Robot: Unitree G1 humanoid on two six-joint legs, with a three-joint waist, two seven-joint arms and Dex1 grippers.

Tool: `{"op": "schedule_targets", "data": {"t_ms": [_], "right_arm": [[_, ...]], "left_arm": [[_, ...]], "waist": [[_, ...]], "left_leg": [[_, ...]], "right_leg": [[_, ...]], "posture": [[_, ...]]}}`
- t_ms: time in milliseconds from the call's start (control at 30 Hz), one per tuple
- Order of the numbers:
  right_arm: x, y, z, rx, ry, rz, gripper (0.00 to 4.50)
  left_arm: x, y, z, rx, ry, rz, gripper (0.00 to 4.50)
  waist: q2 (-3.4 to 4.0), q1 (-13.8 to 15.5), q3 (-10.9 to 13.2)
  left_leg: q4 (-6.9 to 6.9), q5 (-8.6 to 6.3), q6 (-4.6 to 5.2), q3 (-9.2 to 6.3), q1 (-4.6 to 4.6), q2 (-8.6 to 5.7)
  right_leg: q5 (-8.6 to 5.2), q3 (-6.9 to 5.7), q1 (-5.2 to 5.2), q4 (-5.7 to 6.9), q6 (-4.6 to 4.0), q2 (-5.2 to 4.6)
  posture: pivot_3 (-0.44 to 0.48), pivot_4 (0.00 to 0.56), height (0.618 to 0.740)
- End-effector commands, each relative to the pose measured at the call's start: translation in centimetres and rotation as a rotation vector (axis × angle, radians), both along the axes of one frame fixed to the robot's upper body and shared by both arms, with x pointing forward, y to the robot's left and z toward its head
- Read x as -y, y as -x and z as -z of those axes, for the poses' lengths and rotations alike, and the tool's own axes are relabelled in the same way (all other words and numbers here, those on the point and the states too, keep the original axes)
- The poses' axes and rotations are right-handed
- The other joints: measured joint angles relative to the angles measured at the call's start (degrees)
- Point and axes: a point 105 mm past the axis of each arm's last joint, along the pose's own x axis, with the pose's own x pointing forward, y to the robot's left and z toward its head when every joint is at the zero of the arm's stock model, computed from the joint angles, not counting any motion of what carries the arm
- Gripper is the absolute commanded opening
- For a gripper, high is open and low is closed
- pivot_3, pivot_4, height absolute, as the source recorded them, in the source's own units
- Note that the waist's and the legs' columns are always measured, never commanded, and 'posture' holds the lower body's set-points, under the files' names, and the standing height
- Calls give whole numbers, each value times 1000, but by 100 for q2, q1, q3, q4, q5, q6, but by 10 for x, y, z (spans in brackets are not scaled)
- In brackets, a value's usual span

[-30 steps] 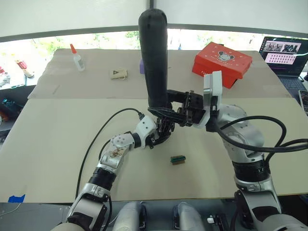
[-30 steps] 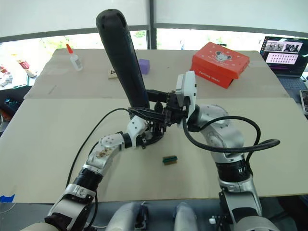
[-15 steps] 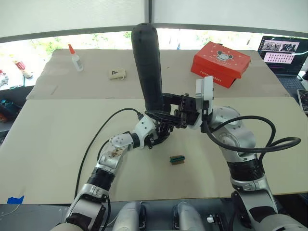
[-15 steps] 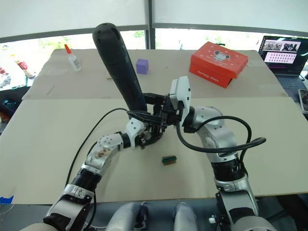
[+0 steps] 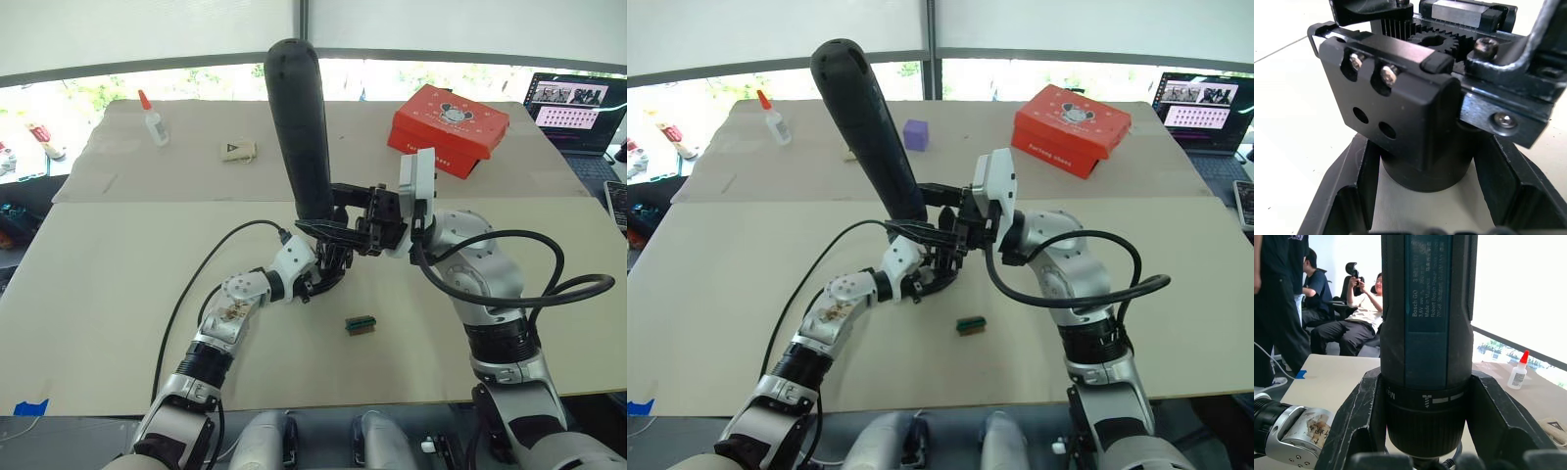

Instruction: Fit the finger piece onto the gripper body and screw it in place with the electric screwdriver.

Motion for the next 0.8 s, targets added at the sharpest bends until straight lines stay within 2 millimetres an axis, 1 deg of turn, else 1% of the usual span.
{"op": "schedule_targets", "data": {"t_ms": [33,800], "right_arm": [[5,7,-16,86,-29,-8,1887],[5,5,-6,77,-28,-7,1887]], "left_arm": [[0,1,-6,26,8,4,2282],[-1,3,-7,29,12,3,2282]], "waist": [[0,0,0],[0,-5,0]], "left_leg": [[0,0,0,0,0,0],[-1,0,0,0,0,0]], "right_leg": [[0,0,0,0,0,0],[0,0,0,0,0,0]], "posture": [[0,150,740],[0,150,740]]}}
